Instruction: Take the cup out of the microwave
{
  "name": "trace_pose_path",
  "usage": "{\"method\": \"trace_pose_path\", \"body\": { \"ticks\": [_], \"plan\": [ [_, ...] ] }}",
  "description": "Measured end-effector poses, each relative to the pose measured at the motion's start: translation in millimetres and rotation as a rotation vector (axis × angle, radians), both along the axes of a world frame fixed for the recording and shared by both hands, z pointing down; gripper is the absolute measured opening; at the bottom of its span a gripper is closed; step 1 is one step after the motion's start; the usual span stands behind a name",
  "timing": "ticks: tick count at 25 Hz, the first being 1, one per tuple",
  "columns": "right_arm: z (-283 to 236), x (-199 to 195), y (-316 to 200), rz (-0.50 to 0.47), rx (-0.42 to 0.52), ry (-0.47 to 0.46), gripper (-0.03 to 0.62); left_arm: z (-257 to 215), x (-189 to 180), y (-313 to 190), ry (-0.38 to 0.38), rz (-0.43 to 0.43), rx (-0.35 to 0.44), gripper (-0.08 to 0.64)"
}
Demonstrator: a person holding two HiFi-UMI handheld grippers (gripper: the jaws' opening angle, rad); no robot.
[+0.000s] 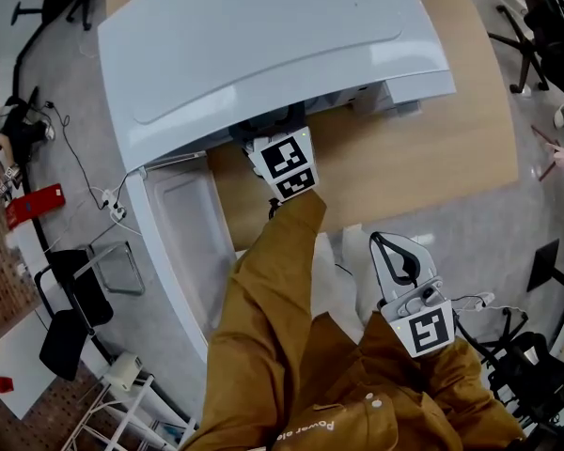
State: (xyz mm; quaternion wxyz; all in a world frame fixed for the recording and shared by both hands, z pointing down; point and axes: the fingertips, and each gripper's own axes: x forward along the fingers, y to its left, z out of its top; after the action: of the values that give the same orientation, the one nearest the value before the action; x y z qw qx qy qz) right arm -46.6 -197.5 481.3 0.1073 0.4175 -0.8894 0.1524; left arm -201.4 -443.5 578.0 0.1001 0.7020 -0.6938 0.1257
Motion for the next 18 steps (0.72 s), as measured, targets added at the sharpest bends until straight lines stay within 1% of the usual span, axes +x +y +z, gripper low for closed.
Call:
{"method": "trace_pose_path", "body": {
  "ticks": [3,7,13,18],
  "plan": [
    [-4,-1,2,-0.001,-0.005,-0.006,0.008,1,-3,1,-0.007,-0.016,-0.02,0.383],
    [-6,1,4,-0.008,0.0,0.006,0.007,1,0,1,0.001,-0.009,-0.042,0.38],
    [-6,7,3,-0.002,0.006,0.012,0.008,-5,1,14,0.041,0.006,-0.017,0.38],
    [-9,6,5,-0.007,0.022,0.011,0.008,-16,5,31,0.033,0.043,0.011,0.38]
  ]
}}
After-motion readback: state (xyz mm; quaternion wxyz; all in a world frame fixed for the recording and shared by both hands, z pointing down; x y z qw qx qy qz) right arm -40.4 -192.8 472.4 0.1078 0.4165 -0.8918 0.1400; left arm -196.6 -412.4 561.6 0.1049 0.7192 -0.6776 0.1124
